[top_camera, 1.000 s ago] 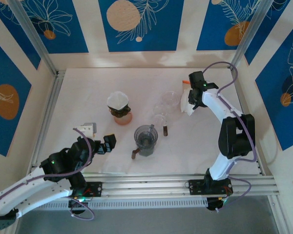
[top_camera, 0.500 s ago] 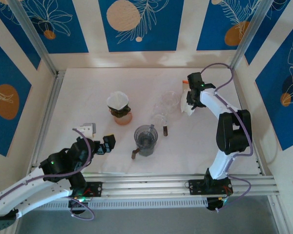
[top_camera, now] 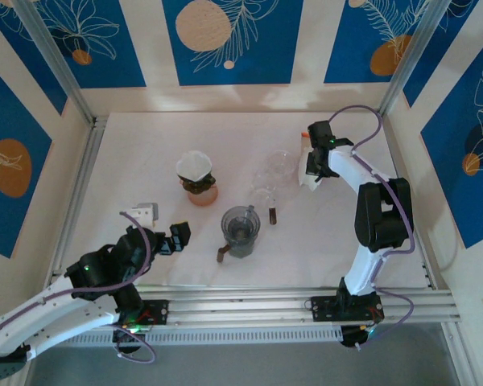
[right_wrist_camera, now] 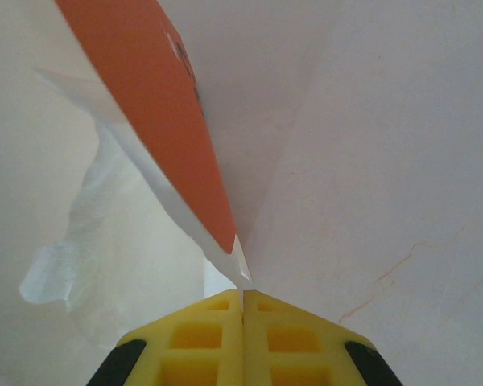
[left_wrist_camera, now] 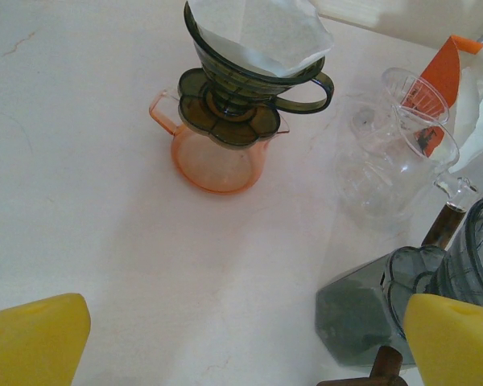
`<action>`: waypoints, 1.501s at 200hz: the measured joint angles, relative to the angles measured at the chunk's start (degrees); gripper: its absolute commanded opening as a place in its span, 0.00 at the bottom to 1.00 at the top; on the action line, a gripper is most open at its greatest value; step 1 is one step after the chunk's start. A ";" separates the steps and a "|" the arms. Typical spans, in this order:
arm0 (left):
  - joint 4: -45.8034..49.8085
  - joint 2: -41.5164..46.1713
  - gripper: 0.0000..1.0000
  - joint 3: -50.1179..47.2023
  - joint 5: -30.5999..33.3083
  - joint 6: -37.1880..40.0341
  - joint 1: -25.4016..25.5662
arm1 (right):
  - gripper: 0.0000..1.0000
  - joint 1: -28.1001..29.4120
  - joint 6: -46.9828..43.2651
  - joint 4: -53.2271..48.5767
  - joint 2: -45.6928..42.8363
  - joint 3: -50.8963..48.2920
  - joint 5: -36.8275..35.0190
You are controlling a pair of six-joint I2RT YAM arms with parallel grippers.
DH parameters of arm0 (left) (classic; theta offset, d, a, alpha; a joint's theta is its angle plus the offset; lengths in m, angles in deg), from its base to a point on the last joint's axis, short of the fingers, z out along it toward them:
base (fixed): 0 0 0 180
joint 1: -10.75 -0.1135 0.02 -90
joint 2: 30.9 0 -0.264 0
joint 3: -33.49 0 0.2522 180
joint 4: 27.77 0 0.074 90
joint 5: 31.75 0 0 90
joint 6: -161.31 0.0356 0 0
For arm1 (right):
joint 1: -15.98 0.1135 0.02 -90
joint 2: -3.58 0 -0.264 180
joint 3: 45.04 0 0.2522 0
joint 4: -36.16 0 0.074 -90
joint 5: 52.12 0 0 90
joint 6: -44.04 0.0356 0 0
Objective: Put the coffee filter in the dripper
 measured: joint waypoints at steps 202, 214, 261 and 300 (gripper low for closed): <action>-0.63 -0.44 1.00 0.02 -0.09 0.22 0.00 | 0.00 9.05 2.43 -9.66 -29.31 -6.95 -5.01; -0.61 -0.44 1.00 0.04 -0.09 0.28 0.00 | 0.00 11.54 2.75 -11.13 -31.61 -5.92 -4.26; -0.42 -0.44 1.00 0.96 -0.07 1.97 0.00 | 0.00 21.31 5.46 -21.40 -37.18 4.33 8.20; -0.39 -0.44 1.00 2.60 -0.07 4.28 0.00 | 0.00 29.35 10.40 -29.83 -33.55 12.72 22.64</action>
